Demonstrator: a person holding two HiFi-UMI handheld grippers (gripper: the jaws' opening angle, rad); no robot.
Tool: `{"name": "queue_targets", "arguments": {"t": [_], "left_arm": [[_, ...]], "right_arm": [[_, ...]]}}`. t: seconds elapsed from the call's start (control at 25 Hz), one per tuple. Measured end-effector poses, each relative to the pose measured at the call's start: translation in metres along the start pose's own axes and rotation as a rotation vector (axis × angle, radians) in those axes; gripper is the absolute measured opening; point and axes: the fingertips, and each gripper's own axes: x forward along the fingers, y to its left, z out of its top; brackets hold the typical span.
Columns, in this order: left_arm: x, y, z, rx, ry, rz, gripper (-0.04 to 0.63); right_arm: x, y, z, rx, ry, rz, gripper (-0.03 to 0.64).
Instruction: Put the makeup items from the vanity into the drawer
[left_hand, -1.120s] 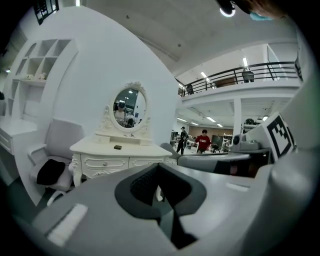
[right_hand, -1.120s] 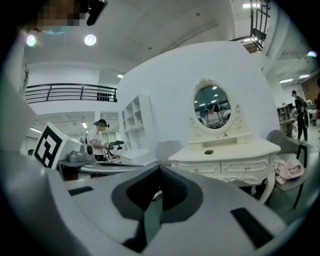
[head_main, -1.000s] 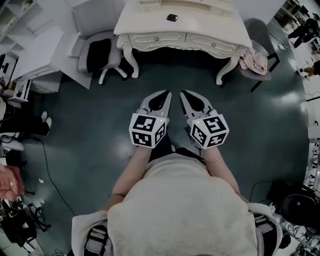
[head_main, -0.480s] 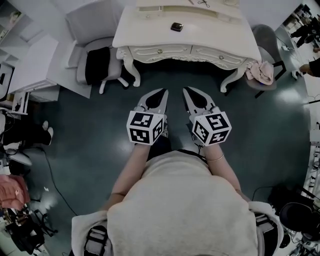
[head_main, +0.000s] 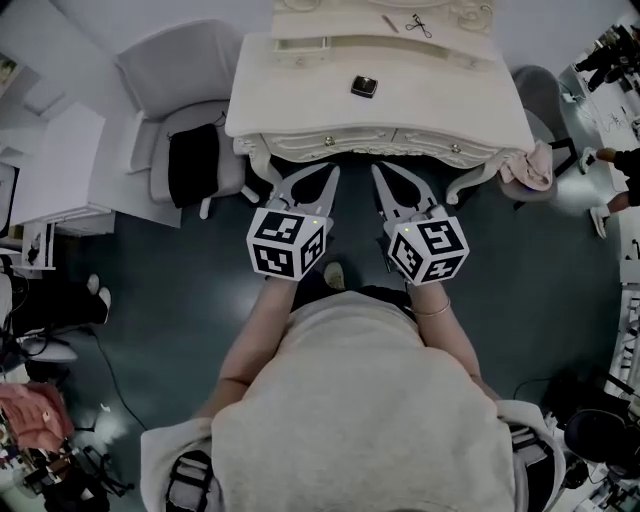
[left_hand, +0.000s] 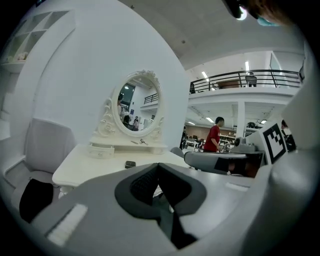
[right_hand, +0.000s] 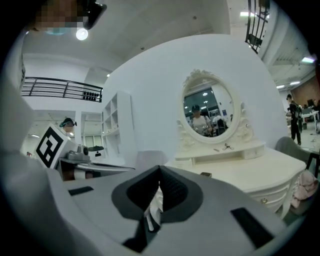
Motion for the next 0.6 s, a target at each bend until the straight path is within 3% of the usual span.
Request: {"name": "queue_targets", "arguments": {"t": [0.2, 0.4, 0.6], "left_arm": [[0.013, 0.012, 0.002, -0.026, -0.011, -0.036, 0.009], [0.025, 0.017, -0.014, -0.058, 0.040, -0.055, 0.009], [0.036, 0.027, -0.009, -0.079, 0.023, -0.067, 0.009]], "right_arm": [[0.016, -0.008, 0.002, -0.014, 0.005, -0.042, 0.008], [0.029, -0.015, -0.002, 0.011, 0.025, -0.033, 0.008], [0.048, -0.021, -0.004, -0.004, 0.048, -0.025, 0.008]]}}
